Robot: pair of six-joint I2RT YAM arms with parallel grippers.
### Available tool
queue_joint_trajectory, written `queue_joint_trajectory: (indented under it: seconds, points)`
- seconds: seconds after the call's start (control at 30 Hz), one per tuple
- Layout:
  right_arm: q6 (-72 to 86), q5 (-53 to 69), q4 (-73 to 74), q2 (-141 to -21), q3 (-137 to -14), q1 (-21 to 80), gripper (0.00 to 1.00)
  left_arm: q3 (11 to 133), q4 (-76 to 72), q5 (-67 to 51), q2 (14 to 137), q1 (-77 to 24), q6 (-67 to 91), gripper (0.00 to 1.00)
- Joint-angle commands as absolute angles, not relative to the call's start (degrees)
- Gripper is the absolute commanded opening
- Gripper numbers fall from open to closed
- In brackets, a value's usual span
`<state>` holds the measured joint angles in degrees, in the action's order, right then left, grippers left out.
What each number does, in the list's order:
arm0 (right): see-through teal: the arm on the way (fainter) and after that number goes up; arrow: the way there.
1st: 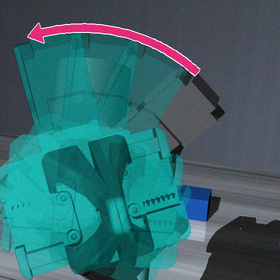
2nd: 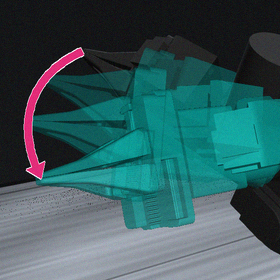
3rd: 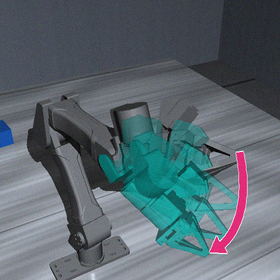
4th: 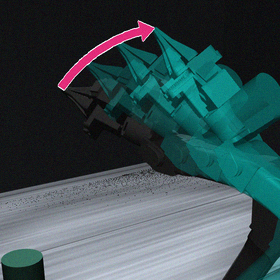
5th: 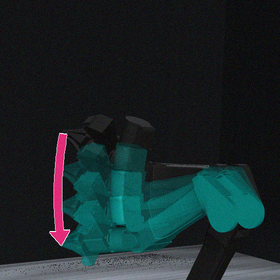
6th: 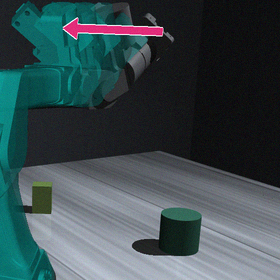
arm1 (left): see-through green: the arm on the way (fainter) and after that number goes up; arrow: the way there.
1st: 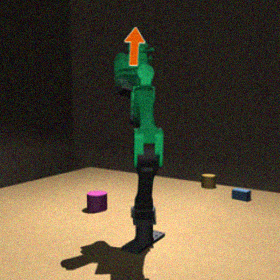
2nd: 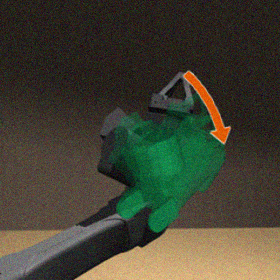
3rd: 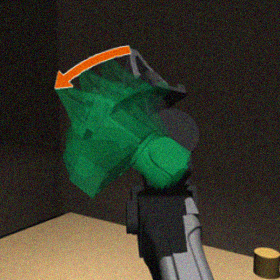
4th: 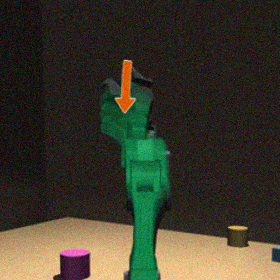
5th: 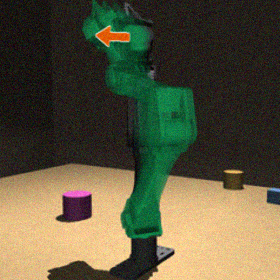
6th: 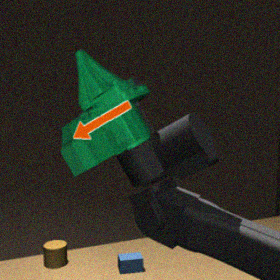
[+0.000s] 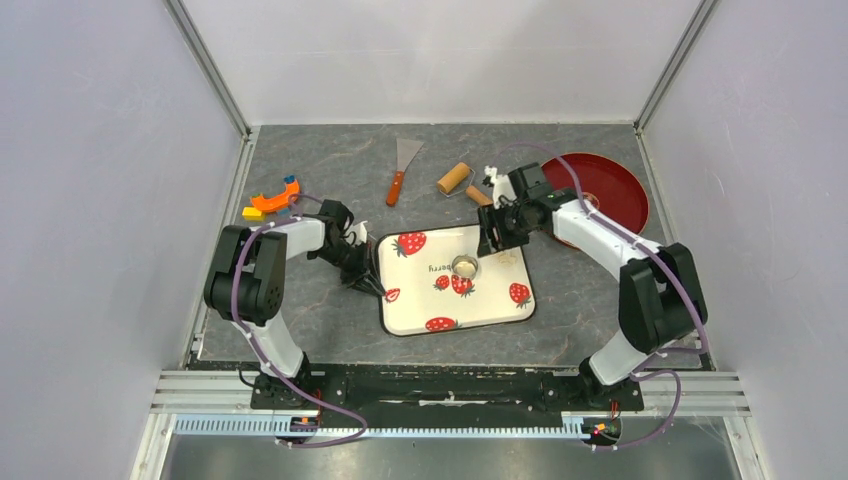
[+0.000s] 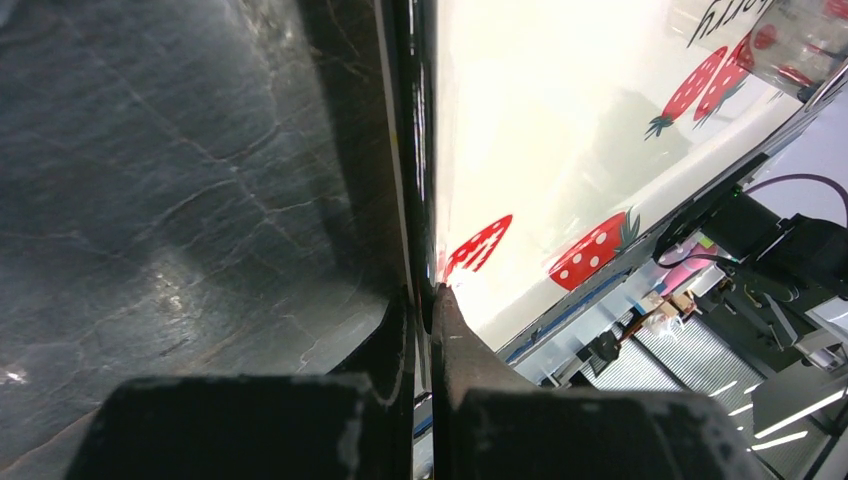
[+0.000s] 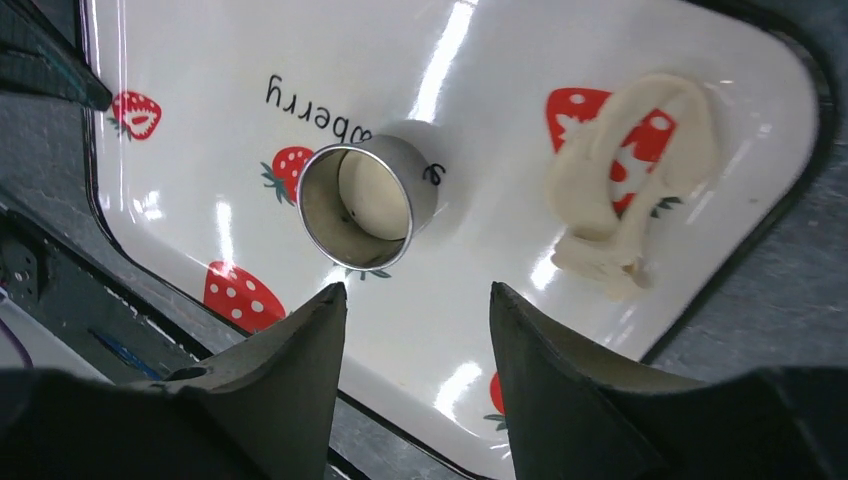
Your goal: Roll out the dumpling wrappers from the dough
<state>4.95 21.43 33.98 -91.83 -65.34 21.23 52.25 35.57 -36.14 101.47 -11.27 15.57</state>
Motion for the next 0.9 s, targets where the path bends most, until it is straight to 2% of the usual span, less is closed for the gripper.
queue_joint_trajectory:
  seconds: [0.0, 0.5, 0.87]
  points:
    - [6.31, 22.32, 30.4, -94.46, -63.4, 24.52, 0.56, 50.36, 37.53, -31.14, 100.81, -12.3, 10.81, 0.02]
    - [7.57, 16.35, 28.83, -101.88, -65.1, 27.51, 0.38, 51.32, 38.41, -30.89, 101.65, -12.57, 10.46, 0.02]
    - [7.72, 17.57, 29.16, -100.05, -65.63, 27.47, 0.13, 51.5, 38.41, -30.59, 101.71, -12.83, 10.37, 0.02]
